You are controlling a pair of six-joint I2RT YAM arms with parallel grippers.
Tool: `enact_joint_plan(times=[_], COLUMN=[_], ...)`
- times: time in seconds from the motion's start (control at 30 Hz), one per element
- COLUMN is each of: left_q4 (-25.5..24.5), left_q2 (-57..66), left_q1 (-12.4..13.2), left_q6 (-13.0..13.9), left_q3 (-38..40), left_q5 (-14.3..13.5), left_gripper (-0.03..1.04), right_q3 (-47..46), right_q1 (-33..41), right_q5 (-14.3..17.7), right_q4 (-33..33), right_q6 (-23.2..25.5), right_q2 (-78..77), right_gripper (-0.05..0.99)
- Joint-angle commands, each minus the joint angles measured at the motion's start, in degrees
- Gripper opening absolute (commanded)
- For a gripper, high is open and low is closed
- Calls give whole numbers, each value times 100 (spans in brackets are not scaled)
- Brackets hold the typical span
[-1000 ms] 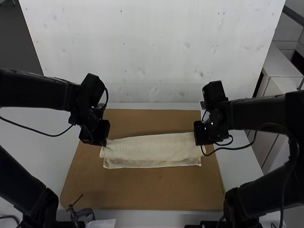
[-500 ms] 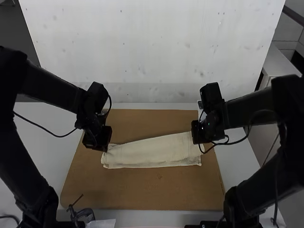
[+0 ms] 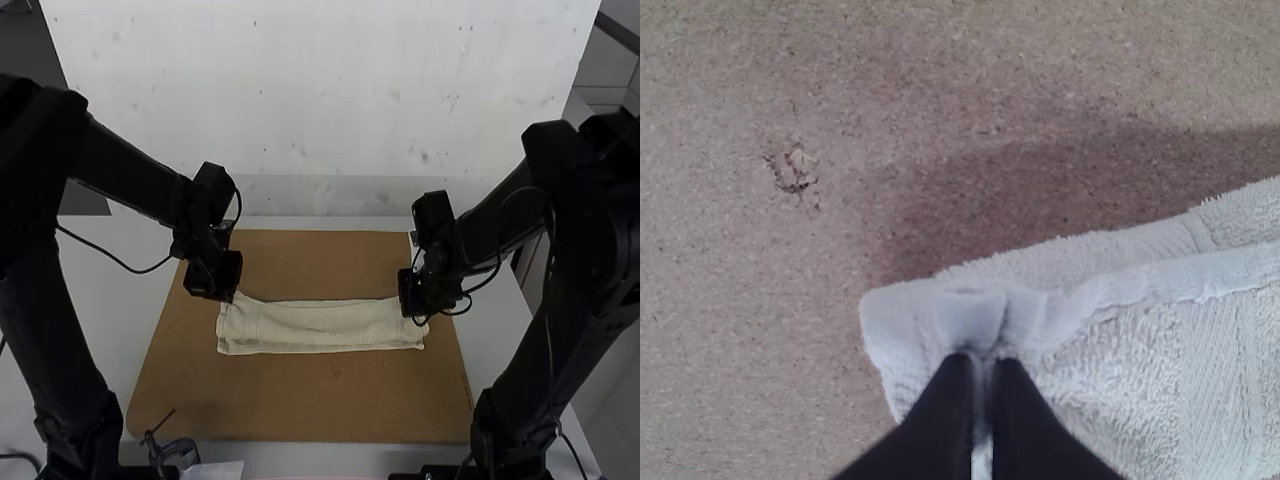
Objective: Fold the towel.
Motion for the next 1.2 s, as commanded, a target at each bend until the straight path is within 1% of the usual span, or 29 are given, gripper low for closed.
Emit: enact_joint_plan(times=[0.0, 0.23, 0.3, 0.37, 0.63, 0.73, 1.07, 1.1, 1.13, 1.17], left_q4=[61, 123, 123, 123, 114, 114, 123, 132, 123, 114], left_q2=[207, 357, 269, 93, -452, -426, 119, 198, 242, 260], left_q1=[52, 78, 139, 148, 52, -1, 43, 43, 60, 95], left_q6=[58, 58, 58, 58, 67, 58, 84, 137, 128, 137], left_q3=[186, 195, 169, 151, 19, 11, 19, 28, 37, 37], left_q5=[-71, -89, -89, -89, -80, -89, -89, -80, -63, 16], left_gripper=[2, 2, 2, 2, 2, 2, 2, 2, 6, 18], right_q3=[199, 190, 164, 111, -29, -29, 6, 23, 23, 50], right_q1=[40, -13, -66, -101, -92, -66, 4, 4, -4, -22], right_q5=[40, 40, 22, 22, 14, 14, 22, 22, 22, 14], right_q4=[53, 53, 17, -35, -79, -35, 140, 132, 123, 79], right_q6=[60, 60, 34, 34, 34, 34, 43, 43, 43, 43], right_q2=[69, 34, -54, -204, -485, -370, 34, 51, 51, 43], right_gripper=[1, 1, 1, 1, 1, 1, 2, 5, 17, 29])
